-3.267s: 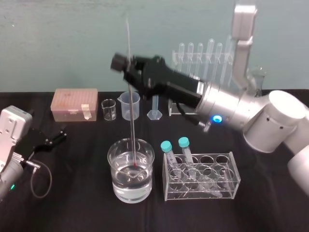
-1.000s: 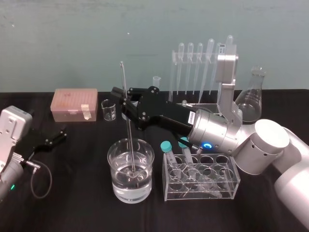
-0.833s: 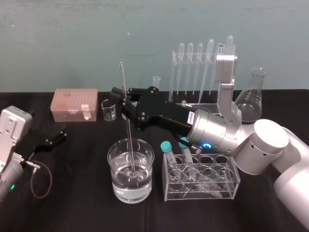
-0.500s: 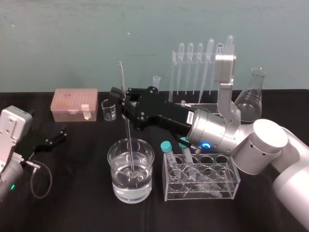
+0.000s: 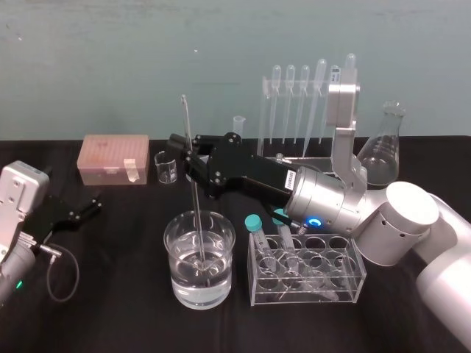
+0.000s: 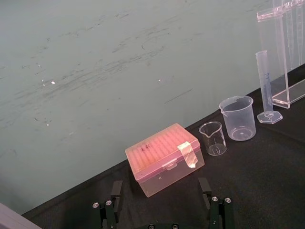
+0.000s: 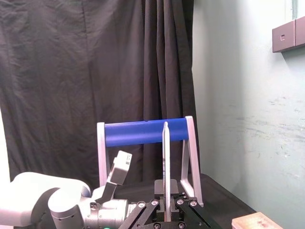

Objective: Hold the thermometer with one hand and immerse one end into the beaker, then reinsert it into the test tube rack.

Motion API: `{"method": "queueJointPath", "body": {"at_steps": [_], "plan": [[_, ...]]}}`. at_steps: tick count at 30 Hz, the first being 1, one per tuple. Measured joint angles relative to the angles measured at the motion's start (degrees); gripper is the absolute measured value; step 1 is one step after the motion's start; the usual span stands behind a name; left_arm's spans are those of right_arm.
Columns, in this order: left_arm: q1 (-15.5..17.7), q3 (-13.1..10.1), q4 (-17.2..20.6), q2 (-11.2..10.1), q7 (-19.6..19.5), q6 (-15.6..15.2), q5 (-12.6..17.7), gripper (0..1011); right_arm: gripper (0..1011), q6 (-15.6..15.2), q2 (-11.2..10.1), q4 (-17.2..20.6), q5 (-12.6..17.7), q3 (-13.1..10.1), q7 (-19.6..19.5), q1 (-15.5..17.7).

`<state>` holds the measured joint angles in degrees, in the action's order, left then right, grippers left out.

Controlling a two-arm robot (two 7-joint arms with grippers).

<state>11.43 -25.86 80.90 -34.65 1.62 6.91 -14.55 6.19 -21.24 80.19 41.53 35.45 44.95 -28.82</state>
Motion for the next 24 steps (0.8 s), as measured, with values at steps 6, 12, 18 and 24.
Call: {"method": "queueJointPath", "body": {"at_steps": [6, 12, 18, 24], "plan": [[0.0, 0.0, 0.0, 0.0, 0.0, 0.0, 0.0, 1008, 55, 0.0, 0.0, 0.1, 0.1, 0.0, 0.0, 0.1], [0.0, 0.0, 0.0, 0.0, 0.0, 0.0, 0.0, 1008, 55, -0.1, -0.1, 0.2, 0.2, 0.0, 0.0, 0.2], [0.0, 0.0, 0.0, 0.0, 0.0, 0.0, 0.0, 1008, 55, -0.2, -0.1, 0.4, 0.2, -0.1, -0.1, 0.2], [0.0, 0.0, 0.0, 0.0, 0.0, 0.0, 0.0, 1008, 55, -0.2, -0.1, 0.4, 0.2, -0.1, -0.2, 0.2]]}}
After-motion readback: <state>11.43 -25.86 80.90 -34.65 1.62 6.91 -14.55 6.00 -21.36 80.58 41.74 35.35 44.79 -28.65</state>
